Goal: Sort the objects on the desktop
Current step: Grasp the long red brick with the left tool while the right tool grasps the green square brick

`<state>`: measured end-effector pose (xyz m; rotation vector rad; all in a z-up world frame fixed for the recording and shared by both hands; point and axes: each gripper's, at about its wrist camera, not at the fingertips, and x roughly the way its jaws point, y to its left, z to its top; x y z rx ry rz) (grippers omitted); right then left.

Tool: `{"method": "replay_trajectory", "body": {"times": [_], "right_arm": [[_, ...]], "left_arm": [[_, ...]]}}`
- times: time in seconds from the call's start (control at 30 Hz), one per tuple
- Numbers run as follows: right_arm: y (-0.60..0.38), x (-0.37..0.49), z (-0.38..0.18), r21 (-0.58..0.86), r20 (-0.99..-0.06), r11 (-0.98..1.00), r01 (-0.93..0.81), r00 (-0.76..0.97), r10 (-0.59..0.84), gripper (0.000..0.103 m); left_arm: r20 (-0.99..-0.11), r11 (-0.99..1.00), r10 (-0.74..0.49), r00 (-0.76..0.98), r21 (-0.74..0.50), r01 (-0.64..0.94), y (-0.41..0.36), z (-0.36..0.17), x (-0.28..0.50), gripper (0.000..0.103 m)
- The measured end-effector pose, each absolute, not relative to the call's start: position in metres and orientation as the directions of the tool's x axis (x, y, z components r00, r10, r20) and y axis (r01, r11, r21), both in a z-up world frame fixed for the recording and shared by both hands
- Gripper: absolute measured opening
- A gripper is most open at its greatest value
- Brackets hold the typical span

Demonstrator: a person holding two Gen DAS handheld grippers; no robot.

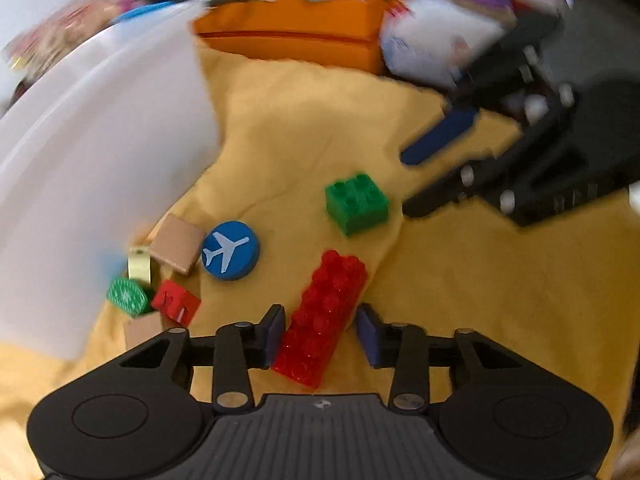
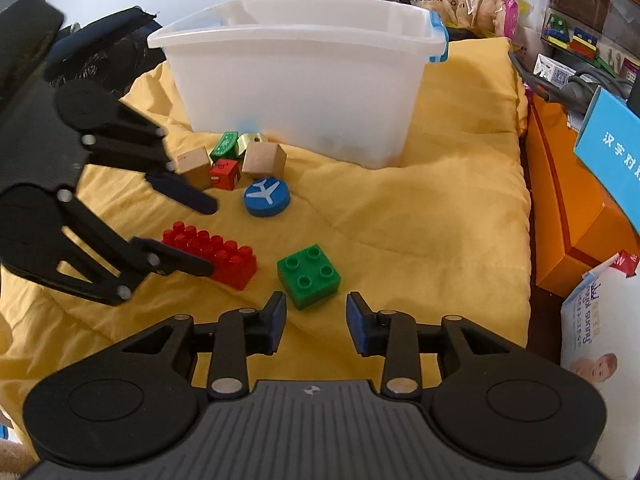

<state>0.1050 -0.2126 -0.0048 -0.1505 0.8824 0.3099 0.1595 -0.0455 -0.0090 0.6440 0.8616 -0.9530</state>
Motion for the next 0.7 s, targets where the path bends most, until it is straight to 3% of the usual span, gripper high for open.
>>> {"method": "replay_trajectory", "body": {"times": [0.07,0.13,0.23,0.4,0.5,0.63,0.7], "right_arm": [[-0.214,0.105,-0.005,0.003,-0.777,0.946,-0.324,0.594,0.206,0.038],[-0.214,0.105,-0.006,0.010,-0.776,0.948,-0.319,0.595,0.208,0.038],[-0.213,0.106,-0.006,0.011,-0.773,0.947,-0.322,0.598,0.212,0.038],[-0.204,0.110,-0.005,0.006,-0.767,0.939,-0.344,0.601,0.226,0.039],[-0.199,0.114,-0.007,-0.011,-0.766,0.936,-0.352,0.605,0.219,0.046],[-0.196,0.126,-0.011,-0.020,-0.768,0.933,-0.359,0.603,0.215,0.050],[-0.194,0.131,-0.016,-0.032,-0.773,0.931,-0.363,0.599,0.207,0.057]], "left_arm": [[-0.842,0.574,-0.424,0.335,0.036,0.818,-0.037,-0.009,0.163,0.028],[-0.825,0.727,-0.403,0.395,-0.026,0.686,-0.023,-0.006,0.161,0.027],[-0.817,0.880,-0.243,0.523,0.042,0.474,-0.010,-0.003,0.146,0.027],[-0.833,0.964,-0.154,0.532,-0.008,0.267,0.009,-0.014,0.139,0.027],[-0.835,0.980,-0.137,0.532,-0.035,0.197,0.013,-0.017,0.140,0.033],[-0.836,0.985,-0.114,0.536,-0.023,0.173,0.008,-0.020,0.141,0.052],[-0.832,0.985,-0.085,0.548,0.015,0.174,0.003,-0.022,0.138,0.057]]}}
